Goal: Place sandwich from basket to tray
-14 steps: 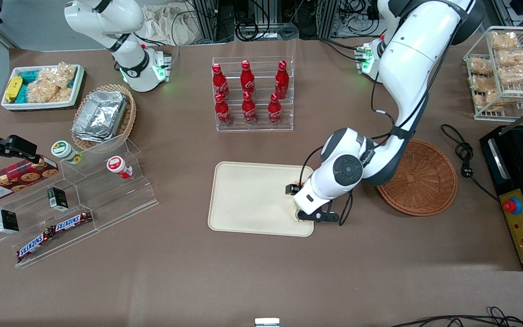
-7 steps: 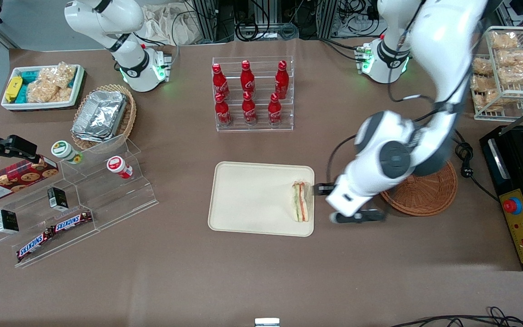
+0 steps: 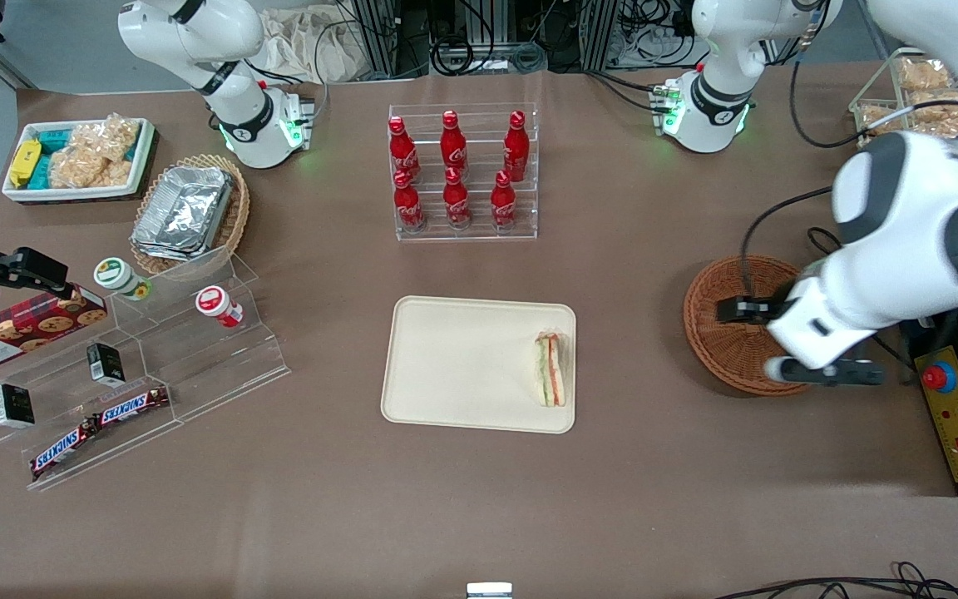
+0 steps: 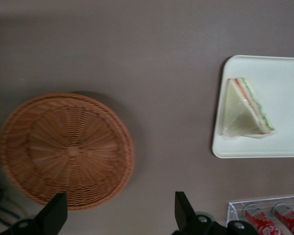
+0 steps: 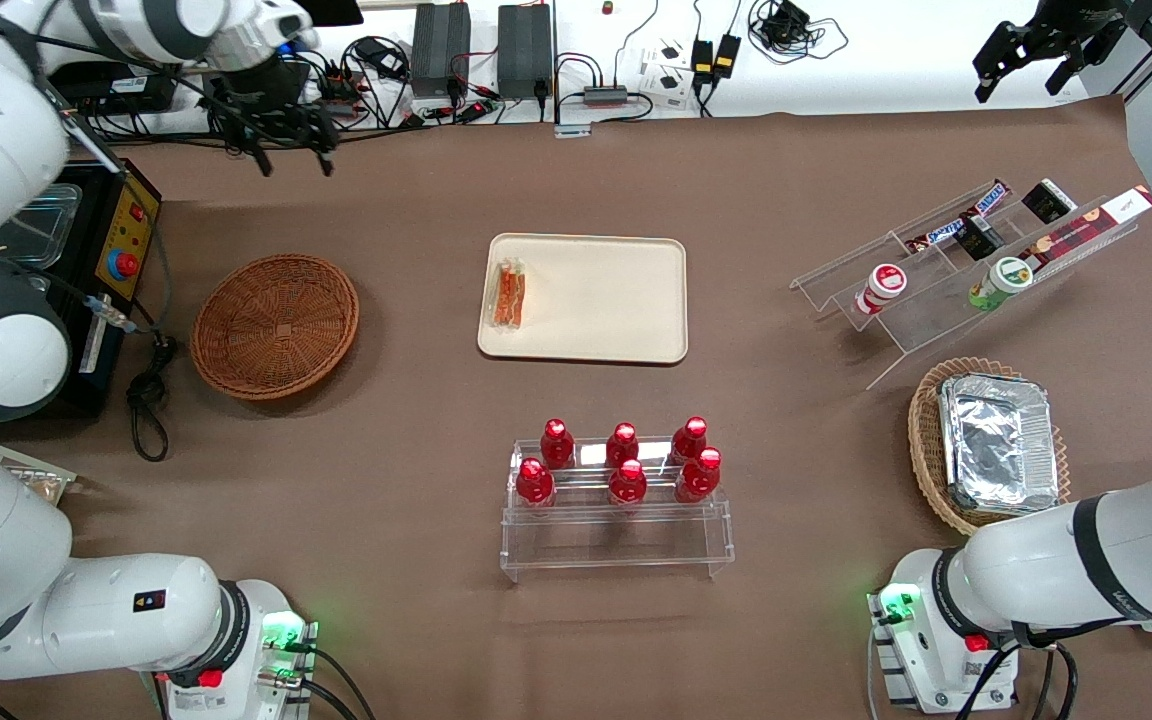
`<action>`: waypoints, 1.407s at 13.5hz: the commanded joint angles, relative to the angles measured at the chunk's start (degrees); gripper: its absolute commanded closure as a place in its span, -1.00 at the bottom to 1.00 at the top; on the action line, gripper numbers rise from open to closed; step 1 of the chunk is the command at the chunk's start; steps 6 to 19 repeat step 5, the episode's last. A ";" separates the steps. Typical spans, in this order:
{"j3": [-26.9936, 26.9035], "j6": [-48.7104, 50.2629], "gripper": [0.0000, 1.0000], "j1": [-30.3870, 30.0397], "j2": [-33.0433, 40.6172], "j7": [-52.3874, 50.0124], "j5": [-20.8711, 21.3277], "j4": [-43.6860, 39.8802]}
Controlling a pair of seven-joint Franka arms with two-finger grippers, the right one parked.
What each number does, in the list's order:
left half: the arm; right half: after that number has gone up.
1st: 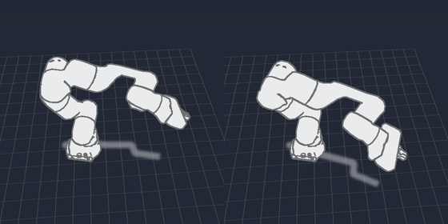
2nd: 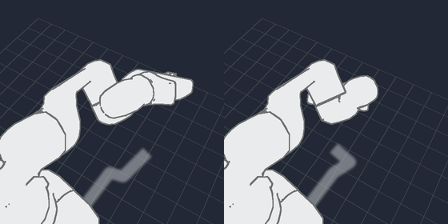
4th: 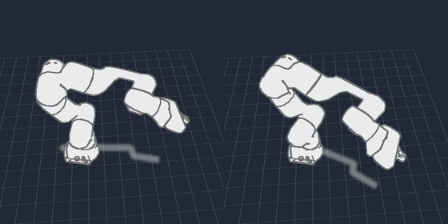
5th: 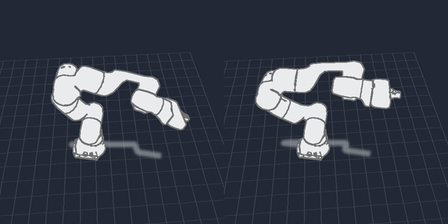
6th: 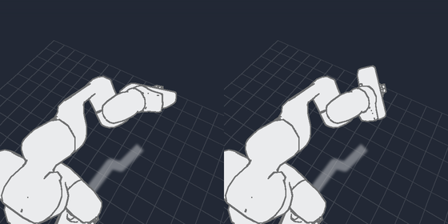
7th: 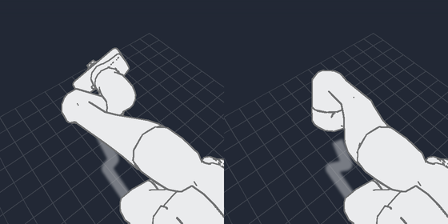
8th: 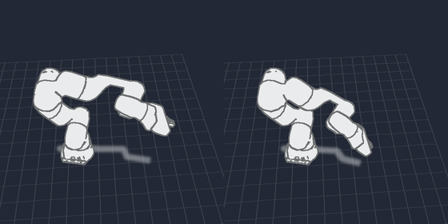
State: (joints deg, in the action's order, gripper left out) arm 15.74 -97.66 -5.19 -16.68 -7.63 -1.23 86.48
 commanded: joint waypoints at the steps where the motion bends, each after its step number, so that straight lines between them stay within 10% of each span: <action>1: -1.41 0.71 -0.98 -1.58 2.61 1.39 0.88 0.89; 19: -3.61 1.06 -0.98 -1.58 4.10 1.21 0.97 1.06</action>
